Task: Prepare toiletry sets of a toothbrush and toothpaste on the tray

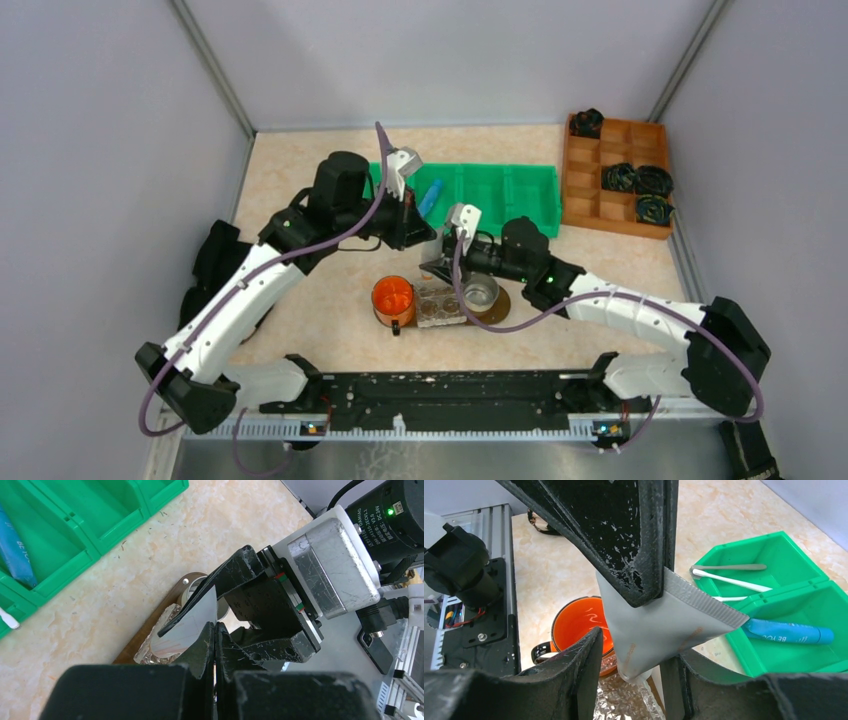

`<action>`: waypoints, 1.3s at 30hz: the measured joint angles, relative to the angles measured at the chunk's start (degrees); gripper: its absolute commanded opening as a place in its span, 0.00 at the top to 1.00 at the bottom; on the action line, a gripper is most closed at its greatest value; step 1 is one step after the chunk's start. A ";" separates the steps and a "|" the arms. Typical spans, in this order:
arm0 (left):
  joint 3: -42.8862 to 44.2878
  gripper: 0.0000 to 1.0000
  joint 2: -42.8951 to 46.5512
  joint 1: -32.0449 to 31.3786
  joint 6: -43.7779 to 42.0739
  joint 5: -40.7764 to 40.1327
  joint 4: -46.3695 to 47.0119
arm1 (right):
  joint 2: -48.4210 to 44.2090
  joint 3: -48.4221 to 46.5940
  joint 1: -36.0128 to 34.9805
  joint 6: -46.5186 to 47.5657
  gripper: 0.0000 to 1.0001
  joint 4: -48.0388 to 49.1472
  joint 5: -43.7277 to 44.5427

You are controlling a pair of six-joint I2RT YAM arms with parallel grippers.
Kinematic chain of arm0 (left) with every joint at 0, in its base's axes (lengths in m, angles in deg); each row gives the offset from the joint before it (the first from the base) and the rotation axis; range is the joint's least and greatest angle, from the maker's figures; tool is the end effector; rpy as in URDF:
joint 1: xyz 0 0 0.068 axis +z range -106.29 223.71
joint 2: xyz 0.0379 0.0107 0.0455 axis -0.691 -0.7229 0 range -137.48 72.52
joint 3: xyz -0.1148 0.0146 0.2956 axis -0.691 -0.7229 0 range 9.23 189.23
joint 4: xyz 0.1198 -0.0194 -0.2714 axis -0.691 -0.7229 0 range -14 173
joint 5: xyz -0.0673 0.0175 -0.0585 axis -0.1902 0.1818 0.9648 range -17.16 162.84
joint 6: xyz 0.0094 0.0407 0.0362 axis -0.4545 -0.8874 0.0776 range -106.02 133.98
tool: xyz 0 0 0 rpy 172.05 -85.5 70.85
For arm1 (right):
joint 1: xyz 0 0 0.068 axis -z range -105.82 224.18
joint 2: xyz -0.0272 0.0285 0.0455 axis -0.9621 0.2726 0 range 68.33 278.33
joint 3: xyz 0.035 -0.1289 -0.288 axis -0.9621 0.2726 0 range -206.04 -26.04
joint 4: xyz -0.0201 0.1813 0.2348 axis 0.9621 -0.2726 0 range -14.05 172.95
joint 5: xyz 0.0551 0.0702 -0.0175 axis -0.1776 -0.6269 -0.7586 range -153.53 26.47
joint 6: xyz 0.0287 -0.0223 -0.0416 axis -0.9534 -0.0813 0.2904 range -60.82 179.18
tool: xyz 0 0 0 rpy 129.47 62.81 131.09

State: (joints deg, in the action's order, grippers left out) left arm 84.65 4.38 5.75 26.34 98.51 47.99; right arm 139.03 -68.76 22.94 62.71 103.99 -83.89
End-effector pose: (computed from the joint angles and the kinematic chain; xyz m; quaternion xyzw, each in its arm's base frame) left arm 0.2054 -0.1808 0.4463 0.2969 0.7884 -0.3864 0.3756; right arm 0.1802 0.2454 0.3131 -0.4429 0.6004 0.3849 0.5433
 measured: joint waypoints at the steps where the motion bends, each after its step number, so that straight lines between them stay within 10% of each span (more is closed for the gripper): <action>1: 0.00 1.00 0.02 -0.07 0.04 0.09 0.15 | -0.24 0.04 0.00 -0.02 0.54 -0.11 0.02; 39: -4.11 1.00 0.76 -0.92 -1.77 -5.55 0.33 | -18.25 6.47 -0.46 -1.27 0.38 -7.80 12.61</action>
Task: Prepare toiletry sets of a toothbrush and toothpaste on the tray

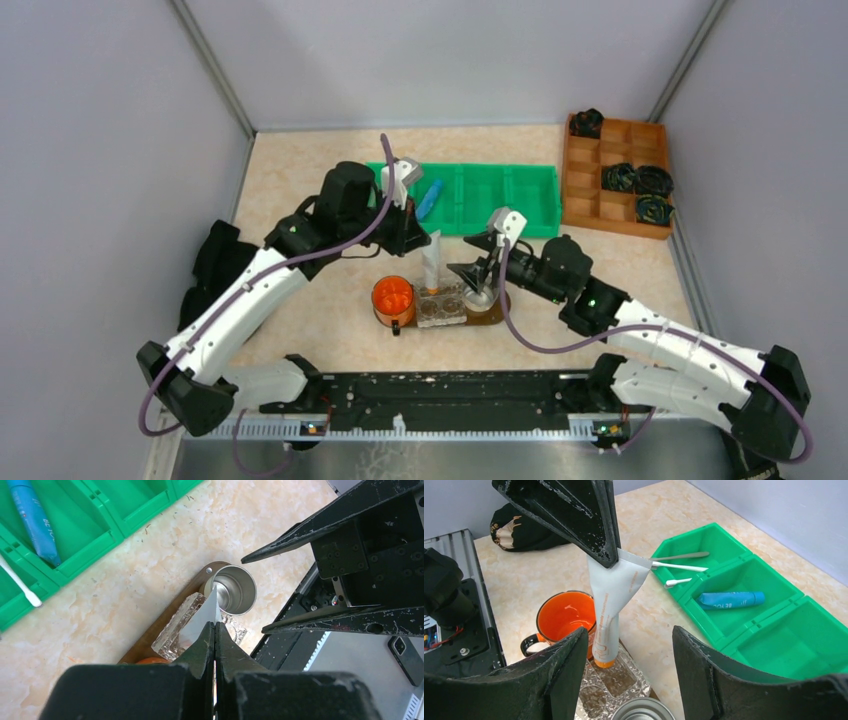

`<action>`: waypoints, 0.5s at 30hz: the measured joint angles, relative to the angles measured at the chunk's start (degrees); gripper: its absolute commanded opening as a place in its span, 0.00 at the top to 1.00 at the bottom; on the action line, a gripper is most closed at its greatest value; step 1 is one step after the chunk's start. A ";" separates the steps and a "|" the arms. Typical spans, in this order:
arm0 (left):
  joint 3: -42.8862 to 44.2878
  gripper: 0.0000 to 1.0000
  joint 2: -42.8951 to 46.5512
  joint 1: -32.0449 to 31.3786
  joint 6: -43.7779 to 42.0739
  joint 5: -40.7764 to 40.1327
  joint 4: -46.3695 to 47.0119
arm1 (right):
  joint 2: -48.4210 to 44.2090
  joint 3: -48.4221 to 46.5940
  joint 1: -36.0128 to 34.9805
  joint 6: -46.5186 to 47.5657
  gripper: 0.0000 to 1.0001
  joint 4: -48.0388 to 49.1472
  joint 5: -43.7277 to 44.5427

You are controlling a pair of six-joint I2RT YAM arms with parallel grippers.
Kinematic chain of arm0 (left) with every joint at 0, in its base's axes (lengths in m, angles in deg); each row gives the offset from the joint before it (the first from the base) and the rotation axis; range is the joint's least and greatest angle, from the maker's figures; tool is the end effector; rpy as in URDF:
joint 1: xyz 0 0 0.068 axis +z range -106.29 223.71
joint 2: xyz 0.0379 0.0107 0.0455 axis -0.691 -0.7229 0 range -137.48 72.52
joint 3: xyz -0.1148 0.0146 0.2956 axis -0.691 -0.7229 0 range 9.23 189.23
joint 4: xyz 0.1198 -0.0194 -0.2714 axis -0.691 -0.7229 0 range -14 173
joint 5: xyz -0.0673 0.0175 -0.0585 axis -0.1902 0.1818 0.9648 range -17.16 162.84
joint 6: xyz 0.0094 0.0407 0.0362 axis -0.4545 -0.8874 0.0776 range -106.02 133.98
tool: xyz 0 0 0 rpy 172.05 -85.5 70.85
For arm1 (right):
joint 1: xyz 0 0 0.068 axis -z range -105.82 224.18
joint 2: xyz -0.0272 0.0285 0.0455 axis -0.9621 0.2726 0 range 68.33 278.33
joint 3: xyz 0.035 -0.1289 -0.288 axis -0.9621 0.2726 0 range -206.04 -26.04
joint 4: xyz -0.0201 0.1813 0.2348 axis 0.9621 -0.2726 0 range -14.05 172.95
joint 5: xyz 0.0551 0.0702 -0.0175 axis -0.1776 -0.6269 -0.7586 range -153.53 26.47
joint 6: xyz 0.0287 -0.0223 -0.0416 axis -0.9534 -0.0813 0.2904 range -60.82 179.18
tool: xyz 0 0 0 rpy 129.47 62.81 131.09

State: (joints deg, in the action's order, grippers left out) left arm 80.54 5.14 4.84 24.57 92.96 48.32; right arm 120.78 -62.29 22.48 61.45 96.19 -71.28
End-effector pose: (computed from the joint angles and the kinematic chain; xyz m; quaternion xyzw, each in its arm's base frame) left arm 0.2044 -0.1812 0.4229 0.2928 0.8089 -0.3415 0.3787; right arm 0.1391 0.1843 0.3322 -0.3697 0.6236 0.3318 0.6036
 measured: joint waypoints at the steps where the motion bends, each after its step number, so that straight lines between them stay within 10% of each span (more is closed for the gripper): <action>1: 0.00 1.00 0.11 0.00 -0.13 -0.31 -0.02 | -0.09 0.00 0.00 0.00 0.38 -0.07 0.20; 15: -2.25 1.00 1.75 0.00 -1.22 -1.90 0.00 | -0.26 0.28 0.00 -0.39 0.37 -0.92 0.87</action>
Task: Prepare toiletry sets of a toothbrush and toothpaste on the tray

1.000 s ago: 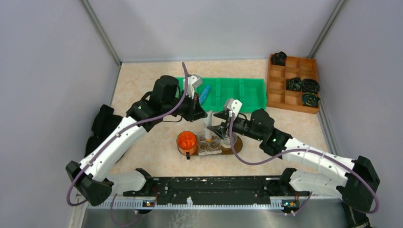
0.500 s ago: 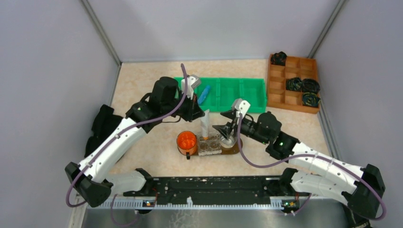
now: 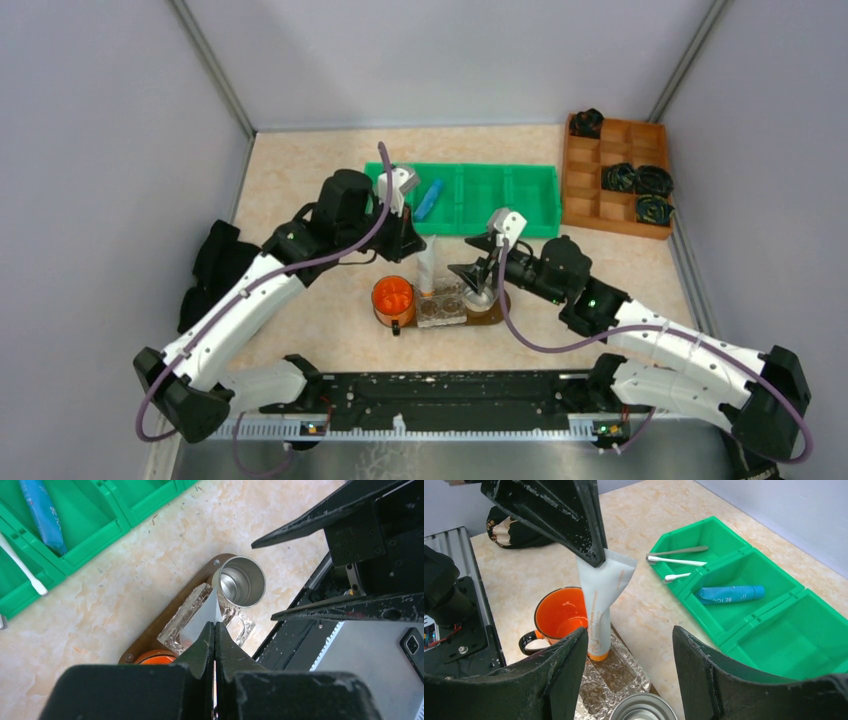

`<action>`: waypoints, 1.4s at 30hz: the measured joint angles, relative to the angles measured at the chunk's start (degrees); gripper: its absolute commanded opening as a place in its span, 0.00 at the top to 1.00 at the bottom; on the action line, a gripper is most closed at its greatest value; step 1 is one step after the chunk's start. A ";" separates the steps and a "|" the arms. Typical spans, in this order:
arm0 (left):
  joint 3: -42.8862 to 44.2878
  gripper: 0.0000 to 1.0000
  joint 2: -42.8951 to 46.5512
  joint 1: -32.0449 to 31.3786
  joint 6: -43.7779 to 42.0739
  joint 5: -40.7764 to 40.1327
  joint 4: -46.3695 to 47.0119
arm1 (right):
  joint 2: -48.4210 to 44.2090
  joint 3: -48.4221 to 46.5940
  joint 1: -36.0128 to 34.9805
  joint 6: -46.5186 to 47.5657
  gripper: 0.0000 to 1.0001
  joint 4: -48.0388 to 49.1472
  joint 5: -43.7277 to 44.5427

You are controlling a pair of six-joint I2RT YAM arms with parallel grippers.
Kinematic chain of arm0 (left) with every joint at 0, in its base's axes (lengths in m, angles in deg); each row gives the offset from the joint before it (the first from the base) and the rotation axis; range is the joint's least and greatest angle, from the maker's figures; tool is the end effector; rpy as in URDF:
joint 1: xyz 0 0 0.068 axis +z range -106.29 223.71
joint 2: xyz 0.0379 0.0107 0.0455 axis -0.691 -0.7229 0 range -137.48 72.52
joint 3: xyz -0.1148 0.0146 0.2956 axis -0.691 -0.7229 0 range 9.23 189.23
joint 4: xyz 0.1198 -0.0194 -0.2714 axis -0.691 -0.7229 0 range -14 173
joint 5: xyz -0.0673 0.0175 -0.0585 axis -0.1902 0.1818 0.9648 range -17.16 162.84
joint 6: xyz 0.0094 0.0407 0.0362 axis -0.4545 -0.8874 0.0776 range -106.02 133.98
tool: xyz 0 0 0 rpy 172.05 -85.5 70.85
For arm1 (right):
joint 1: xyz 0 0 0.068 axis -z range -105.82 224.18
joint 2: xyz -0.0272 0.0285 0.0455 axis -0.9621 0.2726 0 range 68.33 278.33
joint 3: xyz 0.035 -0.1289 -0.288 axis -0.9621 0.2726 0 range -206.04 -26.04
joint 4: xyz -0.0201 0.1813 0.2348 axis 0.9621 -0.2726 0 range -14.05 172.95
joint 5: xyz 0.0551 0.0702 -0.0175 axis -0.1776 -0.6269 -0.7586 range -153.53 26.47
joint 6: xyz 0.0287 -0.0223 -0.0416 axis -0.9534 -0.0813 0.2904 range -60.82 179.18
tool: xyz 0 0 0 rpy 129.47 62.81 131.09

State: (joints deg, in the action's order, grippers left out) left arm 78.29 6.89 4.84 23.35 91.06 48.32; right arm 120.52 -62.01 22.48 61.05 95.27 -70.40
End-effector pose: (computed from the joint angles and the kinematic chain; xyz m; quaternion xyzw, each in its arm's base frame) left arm 0.1988 -0.1752 0.4157 0.2941 0.8123 -0.3238 0.3858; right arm 0.1388 0.1830 0.3295 -0.3652 0.6328 0.3268 0.5995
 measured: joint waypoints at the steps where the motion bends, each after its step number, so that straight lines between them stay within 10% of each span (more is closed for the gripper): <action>1: -0.59 1.00 0.39 0.00 -0.02 0.02 0.04 | 0.00 0.00 0.00 -0.02 0.38 0.00 0.04; 31: -13.46 1.00 3.76 0.00 -1.88 5.86 8.20 | -0.37 0.74 0.00 -0.22 0.37 -0.46 0.59; 42: -15.41 0.84 3.82 0.00 -1.86 6.54 10.78 | -0.37 0.74 0.00 -0.20 0.37 -0.48 0.59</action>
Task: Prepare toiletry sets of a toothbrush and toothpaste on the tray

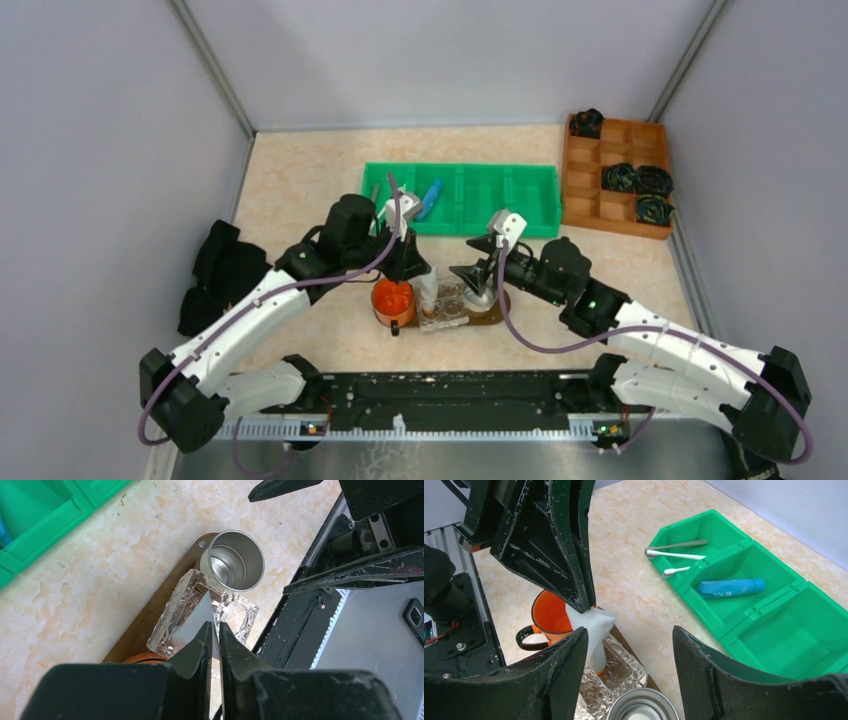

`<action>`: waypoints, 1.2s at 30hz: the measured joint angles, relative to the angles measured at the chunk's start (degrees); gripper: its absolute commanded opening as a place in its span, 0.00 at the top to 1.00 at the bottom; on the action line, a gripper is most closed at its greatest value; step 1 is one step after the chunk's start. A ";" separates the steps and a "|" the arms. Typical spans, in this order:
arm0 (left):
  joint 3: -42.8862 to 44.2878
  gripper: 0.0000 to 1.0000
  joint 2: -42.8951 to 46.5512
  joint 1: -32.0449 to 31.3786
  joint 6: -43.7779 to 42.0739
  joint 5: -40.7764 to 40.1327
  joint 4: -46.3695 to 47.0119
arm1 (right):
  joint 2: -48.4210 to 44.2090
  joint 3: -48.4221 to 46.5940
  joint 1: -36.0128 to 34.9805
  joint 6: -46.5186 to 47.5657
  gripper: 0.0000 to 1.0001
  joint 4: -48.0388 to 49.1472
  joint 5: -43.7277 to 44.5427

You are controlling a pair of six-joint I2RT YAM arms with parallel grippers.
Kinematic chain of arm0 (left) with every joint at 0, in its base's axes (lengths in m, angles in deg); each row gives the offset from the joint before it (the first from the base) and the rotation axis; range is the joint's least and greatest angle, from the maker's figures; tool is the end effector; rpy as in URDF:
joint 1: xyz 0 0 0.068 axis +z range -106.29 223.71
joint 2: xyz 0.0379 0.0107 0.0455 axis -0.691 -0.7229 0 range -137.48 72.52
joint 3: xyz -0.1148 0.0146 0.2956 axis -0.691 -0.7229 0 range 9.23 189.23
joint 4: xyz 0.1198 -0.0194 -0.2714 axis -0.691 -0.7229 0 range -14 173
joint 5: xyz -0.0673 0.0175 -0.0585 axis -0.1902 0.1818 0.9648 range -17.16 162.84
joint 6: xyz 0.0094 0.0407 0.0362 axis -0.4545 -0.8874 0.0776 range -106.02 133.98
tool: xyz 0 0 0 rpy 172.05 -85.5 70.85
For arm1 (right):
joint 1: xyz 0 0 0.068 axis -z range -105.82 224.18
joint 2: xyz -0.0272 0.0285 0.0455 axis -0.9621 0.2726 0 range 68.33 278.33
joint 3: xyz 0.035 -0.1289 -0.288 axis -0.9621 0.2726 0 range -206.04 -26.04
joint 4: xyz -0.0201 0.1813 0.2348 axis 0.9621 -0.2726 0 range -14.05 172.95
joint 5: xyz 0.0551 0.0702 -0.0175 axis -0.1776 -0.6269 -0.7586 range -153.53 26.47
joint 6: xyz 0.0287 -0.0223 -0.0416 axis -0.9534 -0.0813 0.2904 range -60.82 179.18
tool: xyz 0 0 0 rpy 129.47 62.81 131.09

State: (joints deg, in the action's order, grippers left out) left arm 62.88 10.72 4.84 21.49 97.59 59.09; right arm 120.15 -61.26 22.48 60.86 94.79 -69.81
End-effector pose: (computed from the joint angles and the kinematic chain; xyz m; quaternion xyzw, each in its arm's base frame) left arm 0.1878 -0.1714 0.3485 0.3308 0.7947 -0.3586 0.3611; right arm 0.1380 0.1814 0.3246 -0.3631 0.6399 0.3224 0.5957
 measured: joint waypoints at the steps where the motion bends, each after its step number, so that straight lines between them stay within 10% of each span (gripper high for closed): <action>1: -0.02 0.82 0.02 0.00 0.09 0.02 0.09 | 0.00 0.00 0.00 0.00 0.37 0.00 0.00; 23: 0.00 0.66 3.23 0.00 0.79 -0.35 0.66 | 0.48 0.00 0.00 0.00 0.37 -0.70 -0.02; 30: 3.34 0.98 7.89 0.00 3.58 -0.11 -1.09 | 0.48 -0.15 0.13 -0.59 0.28 -1.51 3.43; 36: 2.32 0.72 8.68 -0.13 9.27 2.89 -4.52 | 0.61 -3.69 2.10 -4.26 0.21 -6.88 12.61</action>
State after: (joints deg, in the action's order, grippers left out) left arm 65.20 19.39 4.70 30.76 100.48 54.57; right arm 120.76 -64.96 24.57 56.59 87.90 -57.20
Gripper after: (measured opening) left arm 0.183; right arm 0.768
